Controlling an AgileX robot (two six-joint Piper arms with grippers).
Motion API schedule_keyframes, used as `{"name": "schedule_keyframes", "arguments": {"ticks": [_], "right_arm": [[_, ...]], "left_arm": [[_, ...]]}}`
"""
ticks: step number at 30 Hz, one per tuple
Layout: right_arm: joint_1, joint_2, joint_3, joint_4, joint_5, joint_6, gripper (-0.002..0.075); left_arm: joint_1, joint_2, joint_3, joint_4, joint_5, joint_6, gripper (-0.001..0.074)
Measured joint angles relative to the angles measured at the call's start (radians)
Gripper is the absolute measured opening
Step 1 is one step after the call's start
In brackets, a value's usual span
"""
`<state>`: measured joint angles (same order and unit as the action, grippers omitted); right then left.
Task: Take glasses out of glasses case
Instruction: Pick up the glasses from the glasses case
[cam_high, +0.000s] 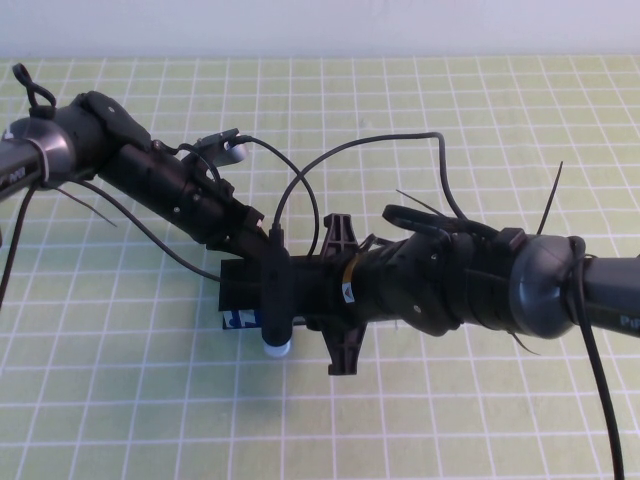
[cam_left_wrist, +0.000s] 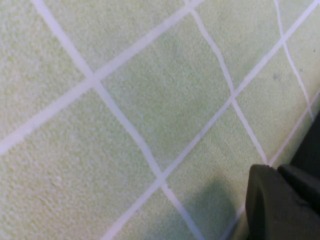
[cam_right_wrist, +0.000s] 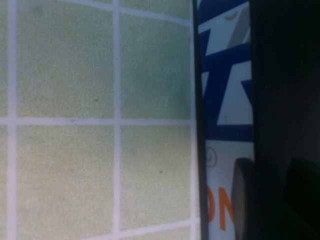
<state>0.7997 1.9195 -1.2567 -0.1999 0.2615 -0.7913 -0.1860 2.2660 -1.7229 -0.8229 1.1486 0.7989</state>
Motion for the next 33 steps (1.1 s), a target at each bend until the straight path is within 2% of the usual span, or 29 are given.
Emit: {"name": "schedule_keyframes", "arguments": {"ticks": [13,22,25,29,33], "right_arm": [[0.000,0.001,0.000,-0.016,-0.008,0.000,0.0127],[0.000,0.012,0.000,0.011,-0.020,0.000,0.0223],[0.000,0.012,0.000,0.013,-0.020,0.000,0.0234],[0.000,0.014,0.000,0.011,-0.024,0.000,0.0218],[0.000,0.016,-0.001,0.003,-0.029,0.000,0.0153]], "left_arm": [[0.000,0.000,0.000,-0.003,0.002,0.000,-0.0004],[0.000,0.000,0.000,-0.005,0.002,0.000,-0.0004],[0.000,0.000,0.000,-0.005,0.002,0.000,-0.0004],[0.000,0.000,0.000,-0.005,0.004,-0.002,-0.0004],[0.000,0.000,0.000,-0.005,0.007,-0.002,-0.0004]]}}
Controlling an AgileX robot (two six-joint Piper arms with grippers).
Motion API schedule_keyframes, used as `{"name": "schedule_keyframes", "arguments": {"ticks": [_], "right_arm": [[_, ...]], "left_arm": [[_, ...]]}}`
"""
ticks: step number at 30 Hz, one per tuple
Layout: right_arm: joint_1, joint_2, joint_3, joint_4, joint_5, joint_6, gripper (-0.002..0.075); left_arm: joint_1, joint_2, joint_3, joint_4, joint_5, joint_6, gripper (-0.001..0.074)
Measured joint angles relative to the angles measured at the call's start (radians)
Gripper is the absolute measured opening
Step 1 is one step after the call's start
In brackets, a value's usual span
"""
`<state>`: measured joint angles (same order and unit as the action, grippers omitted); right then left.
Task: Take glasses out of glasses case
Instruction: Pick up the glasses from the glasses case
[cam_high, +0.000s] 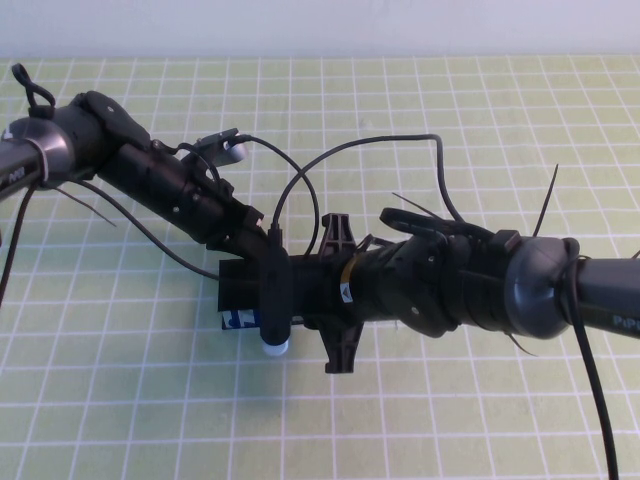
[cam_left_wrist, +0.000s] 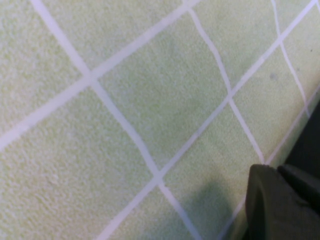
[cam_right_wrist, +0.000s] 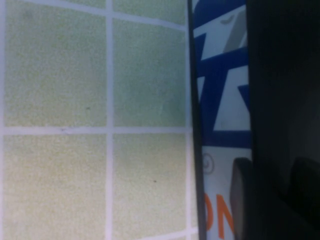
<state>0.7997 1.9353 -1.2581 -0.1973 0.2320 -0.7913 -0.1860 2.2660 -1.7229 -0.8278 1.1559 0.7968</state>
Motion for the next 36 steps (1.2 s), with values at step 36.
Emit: {"name": "schedule_keyframes", "arguments": {"ticks": [36], "right_arm": [[0.000,-0.035,-0.070,-0.029,0.095,0.096,-0.0001]], "left_arm": [[0.143,-0.366,0.036,-0.043,-0.007,0.132,-0.0004]]}}
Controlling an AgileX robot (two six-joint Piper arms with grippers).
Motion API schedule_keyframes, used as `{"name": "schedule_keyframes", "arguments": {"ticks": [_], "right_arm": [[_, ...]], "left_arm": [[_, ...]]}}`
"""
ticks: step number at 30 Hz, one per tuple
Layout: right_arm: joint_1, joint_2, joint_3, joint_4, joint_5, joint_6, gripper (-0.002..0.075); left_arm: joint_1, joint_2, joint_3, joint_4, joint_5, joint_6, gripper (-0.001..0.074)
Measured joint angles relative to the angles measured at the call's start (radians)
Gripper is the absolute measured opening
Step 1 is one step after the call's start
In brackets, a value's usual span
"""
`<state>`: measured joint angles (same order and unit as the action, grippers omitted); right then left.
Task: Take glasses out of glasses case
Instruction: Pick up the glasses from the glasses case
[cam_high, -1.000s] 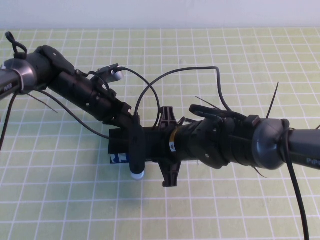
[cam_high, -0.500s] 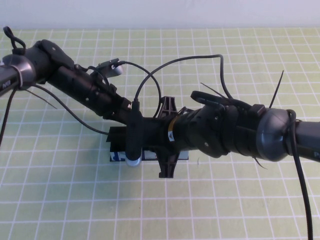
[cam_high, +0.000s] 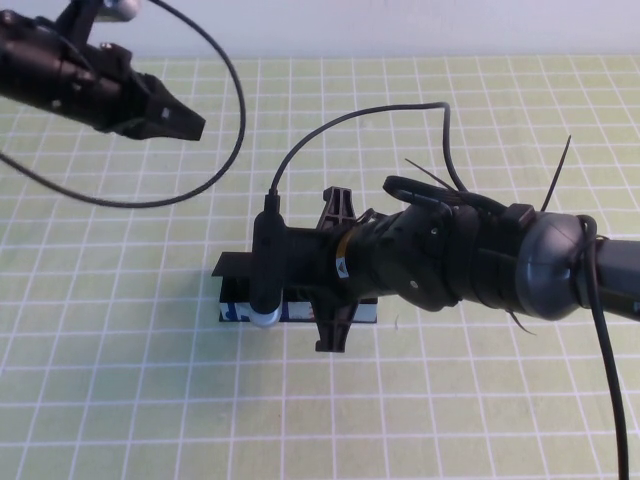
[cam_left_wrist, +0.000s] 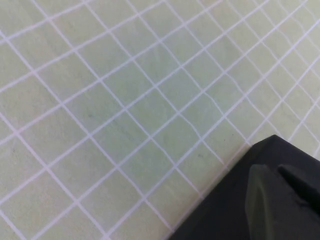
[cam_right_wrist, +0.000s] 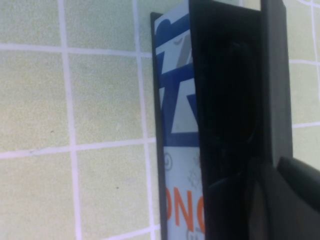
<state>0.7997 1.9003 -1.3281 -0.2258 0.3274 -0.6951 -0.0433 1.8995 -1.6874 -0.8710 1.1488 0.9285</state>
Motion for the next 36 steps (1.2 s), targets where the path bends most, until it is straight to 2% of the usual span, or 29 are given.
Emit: {"name": "schedule_keyframes", "arguments": {"ticks": [7,13,25,36], "right_arm": [[0.000,0.000,0.000,0.000,0.000,0.004,-0.0001],[0.000,0.000,0.000,0.000,0.000,0.036,-0.0001],[0.000,0.000,-0.053,0.000,0.025,0.056,-0.0007],[0.000,0.000,-0.063,0.000,0.049,0.056,-0.0008]], "left_arm": [[0.019,-0.152,0.401,-0.202,-0.002,0.478,-0.0004],[0.019,-0.154,0.578,-0.239,0.013,0.690,-0.0004],[0.019,-0.129,0.643,-0.270,-0.035,0.781,-0.0004],[0.019,0.009,0.631,-0.439,-0.139,0.863,-0.0004]]}}
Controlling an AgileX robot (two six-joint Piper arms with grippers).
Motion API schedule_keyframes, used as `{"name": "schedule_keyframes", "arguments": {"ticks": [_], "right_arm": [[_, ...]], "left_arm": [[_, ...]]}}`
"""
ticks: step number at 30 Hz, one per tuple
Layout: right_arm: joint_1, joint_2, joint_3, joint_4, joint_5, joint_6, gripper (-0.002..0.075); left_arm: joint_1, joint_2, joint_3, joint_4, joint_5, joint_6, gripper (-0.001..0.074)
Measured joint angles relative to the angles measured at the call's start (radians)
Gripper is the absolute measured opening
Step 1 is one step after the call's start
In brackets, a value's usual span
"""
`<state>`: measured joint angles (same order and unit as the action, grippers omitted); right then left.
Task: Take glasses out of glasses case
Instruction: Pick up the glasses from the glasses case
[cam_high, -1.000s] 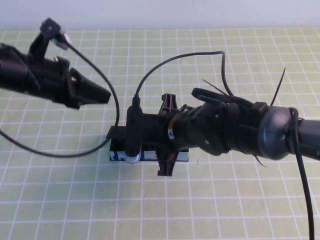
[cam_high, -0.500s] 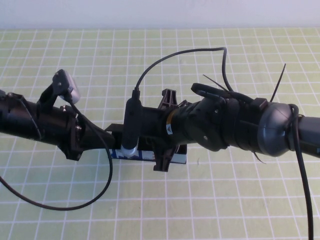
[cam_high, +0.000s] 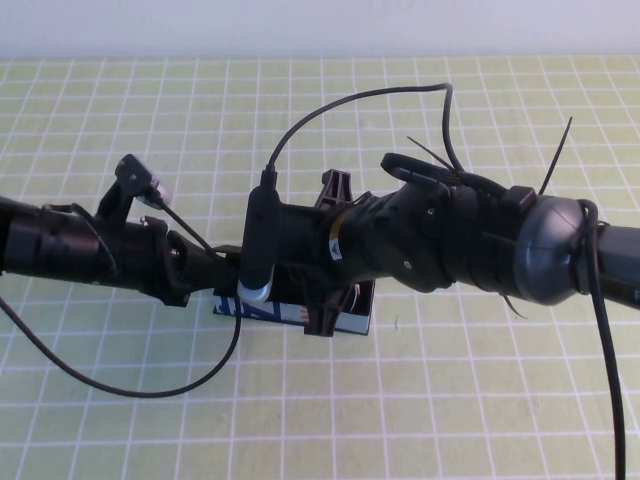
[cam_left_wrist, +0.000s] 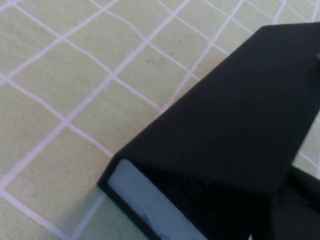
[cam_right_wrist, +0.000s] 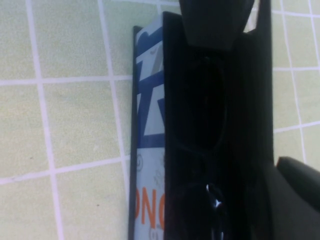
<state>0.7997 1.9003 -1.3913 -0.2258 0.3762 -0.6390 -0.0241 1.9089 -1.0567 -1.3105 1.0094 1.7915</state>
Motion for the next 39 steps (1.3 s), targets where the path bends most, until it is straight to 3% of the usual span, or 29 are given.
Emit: {"name": "schedule_keyframes", "arguments": {"ticks": [17,24,27,31,35,39], "right_arm": [[0.000,0.000,0.000,0.018,0.009,0.025,0.0003],[0.000,-0.026,-0.024,0.021,0.076,0.105,0.0202],[0.000,-0.075,-0.047,0.040,0.122,0.139,0.0242],[0.000,-0.142,-0.065,0.178,0.205,0.192,0.0186],[0.000,-0.161,-0.068,0.360,0.340,0.207,0.0036],[0.000,-0.124,-0.066,0.438,0.408,0.235,-0.0006]], "left_arm": [[0.000,0.071,-0.016,-0.104,-0.062,0.078,-0.0004],[0.000,0.071,-0.016,-0.093,-0.051,0.078,-0.0004],[0.000,0.071,-0.016,-0.092,-0.049,0.078,-0.0004],[0.000,0.071,-0.016,-0.090,-0.049,0.074,-0.0004],[0.000,0.071,-0.016,-0.090,-0.047,0.067,-0.0004],[0.000,0.071,-0.016,-0.088,-0.045,0.057,-0.0004]]}}
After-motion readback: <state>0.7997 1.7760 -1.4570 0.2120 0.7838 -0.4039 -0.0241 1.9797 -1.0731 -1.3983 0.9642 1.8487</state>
